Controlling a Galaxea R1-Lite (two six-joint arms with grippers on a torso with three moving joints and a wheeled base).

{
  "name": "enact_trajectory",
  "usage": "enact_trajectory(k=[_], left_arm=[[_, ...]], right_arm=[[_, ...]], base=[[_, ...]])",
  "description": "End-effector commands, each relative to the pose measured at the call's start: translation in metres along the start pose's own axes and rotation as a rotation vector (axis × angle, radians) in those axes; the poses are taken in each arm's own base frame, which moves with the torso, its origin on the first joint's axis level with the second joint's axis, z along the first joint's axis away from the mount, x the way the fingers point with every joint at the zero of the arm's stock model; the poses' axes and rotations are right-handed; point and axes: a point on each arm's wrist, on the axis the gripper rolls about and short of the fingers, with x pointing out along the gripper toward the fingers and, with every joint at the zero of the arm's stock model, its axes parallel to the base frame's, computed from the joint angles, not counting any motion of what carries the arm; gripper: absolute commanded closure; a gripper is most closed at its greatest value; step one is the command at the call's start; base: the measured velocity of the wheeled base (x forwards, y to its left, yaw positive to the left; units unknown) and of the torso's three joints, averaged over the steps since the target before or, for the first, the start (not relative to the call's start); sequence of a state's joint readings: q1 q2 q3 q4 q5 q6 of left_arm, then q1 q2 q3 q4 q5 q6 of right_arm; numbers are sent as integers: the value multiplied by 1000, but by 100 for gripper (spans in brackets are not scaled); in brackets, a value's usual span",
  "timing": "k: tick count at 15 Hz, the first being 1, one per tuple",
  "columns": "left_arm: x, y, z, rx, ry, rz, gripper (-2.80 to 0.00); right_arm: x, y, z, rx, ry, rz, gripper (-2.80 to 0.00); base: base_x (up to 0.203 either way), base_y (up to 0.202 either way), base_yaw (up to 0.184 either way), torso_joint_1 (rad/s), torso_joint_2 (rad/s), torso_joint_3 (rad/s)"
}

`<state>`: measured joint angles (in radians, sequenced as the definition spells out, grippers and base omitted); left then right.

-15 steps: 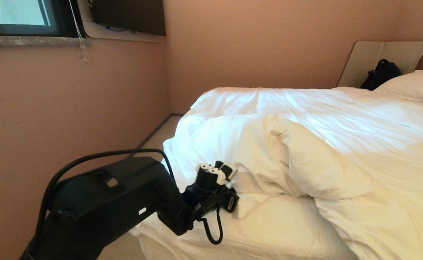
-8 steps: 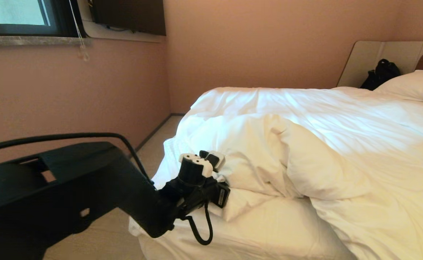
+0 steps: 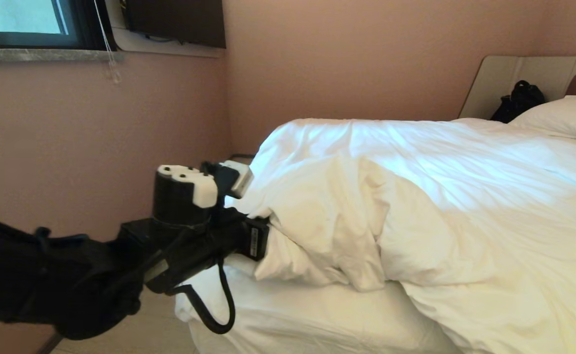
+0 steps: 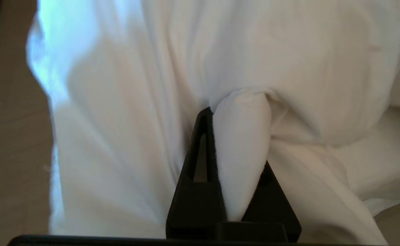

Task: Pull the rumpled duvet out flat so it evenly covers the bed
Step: Flatten the corners of the folded blanket

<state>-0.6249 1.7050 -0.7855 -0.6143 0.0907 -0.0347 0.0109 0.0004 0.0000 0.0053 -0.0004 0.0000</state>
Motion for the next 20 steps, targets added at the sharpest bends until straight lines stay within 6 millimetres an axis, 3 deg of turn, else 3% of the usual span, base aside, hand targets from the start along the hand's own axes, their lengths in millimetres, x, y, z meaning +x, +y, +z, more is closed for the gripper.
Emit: enact_trajectory(k=[1,4,7,9,14,20], left_arm=[[-44,5,27,-18,-91,21,0],[-83,12,34,-46,-73,118,0],[-119,34,33,-97,-50,237,0],[-129,48,27,-121,-23,308,0],[-132,79,17,-174,18,459,0],[-127,85,8,-196,59,456,0]], right_arm=[[0,0,0,0,2,0,0],[0,0,0,0,2,0,0],[0,0,0,0,2,0,0],[0,0,0,0,2,0,0],[0,0,0,0,2,0,0],[0,0,0,0,2,0,0]], base=[[0,0,0,0,0,0],[0,0,0,0,0,0],[0,0,0,0,0,0],[0,0,0,0,0,0],[0,0,0,0,0,0],[0,0,0,0,0,0]])
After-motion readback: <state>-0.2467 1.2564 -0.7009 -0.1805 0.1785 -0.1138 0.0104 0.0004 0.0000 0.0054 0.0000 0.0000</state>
